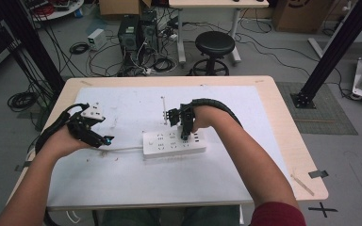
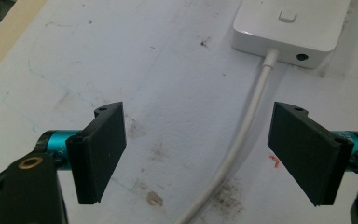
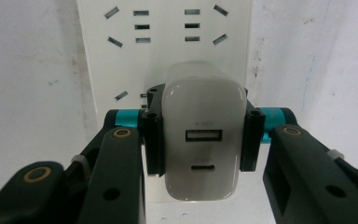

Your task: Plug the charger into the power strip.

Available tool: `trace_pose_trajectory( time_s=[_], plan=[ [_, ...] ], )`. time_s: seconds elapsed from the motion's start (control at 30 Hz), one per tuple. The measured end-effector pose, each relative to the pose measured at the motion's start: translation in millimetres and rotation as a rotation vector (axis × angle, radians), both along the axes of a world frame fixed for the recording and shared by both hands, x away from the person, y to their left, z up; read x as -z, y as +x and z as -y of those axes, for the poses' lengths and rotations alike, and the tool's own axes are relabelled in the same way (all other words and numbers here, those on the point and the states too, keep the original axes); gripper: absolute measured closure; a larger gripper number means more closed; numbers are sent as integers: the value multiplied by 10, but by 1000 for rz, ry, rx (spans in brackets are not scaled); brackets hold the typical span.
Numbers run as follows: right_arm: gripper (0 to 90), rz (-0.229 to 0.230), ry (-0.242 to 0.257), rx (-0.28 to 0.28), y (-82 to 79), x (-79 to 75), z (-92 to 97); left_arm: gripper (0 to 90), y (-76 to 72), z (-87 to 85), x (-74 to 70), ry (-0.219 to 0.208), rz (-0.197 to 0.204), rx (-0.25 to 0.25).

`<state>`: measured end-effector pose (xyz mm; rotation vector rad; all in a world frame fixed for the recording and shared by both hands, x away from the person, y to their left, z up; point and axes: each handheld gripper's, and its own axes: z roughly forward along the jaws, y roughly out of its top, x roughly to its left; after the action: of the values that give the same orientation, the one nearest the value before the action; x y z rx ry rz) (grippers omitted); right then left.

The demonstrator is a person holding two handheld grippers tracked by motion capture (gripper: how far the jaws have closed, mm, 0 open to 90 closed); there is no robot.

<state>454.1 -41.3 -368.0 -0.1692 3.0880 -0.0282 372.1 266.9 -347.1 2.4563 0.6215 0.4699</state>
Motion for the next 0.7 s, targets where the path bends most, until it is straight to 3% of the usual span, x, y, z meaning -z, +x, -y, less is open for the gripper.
trace_pose_trajectory(
  time_s=[0.07,0.47,0.5,0.57,0.7],
  plan=[
    [637,-9,18,14,16,10,20,193,3,-10,-16,-4,2,-5],
    [629,-21,18,20,38,3,20,193,-1,-8,-19,-1,1,-2],
    [620,-18,24,18,34,0,25,193,-1,-4,-15,-4,3,-2],
    [506,-24,41,67,49,-32,42,193,1,-5,-13,-7,2,1],
    [475,-22,100,58,77,-107,96,193,10,-14,-16,-9,4,4]
  ],
)
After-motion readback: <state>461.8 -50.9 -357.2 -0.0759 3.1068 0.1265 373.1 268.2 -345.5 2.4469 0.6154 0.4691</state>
